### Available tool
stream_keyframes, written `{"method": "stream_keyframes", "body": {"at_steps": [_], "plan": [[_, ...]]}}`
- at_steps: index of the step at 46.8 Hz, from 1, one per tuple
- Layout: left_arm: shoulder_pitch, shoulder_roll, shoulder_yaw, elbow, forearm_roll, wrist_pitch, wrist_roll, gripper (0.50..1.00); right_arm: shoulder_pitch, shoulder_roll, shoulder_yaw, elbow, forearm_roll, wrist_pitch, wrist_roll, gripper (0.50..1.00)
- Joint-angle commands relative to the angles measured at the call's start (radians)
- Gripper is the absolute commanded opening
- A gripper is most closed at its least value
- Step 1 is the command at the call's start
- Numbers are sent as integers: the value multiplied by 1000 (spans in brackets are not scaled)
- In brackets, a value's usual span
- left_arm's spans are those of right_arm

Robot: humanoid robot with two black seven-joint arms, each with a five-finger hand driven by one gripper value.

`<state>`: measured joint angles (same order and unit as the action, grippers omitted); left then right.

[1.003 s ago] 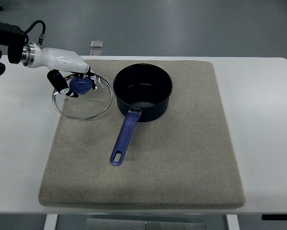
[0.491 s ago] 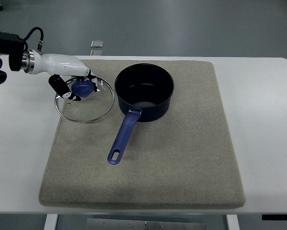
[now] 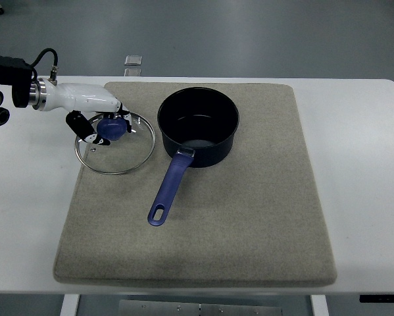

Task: Open pot lid and place left with left hand
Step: 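Carry the lid beside the saucepan and lower it onto the mat, then open the left hand and release the lid knob, withdrawing upward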

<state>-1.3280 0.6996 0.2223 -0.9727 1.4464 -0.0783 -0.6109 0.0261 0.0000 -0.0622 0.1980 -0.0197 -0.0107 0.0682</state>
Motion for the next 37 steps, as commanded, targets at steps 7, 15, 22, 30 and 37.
{"method": "stream_keyframes", "body": {"at_steps": [7,15,22,30,37], "plan": [[20,0,-6,17,-21,41,0,500,0,0,1,0,0,0,1,917],[39,-2,-1,20,-43,69,0,576,0,0,-1,0,0,0,1,917],[41,-2,8,20,-41,66,0,576,0,0,1,0,0,0,1,917],[44,0,9,20,-41,68,0,683,0,0,1,0,0,0,-1,917],[64,-2,-1,20,-44,78,0,885,0,0,-1,0,0,0,1,917]]}}
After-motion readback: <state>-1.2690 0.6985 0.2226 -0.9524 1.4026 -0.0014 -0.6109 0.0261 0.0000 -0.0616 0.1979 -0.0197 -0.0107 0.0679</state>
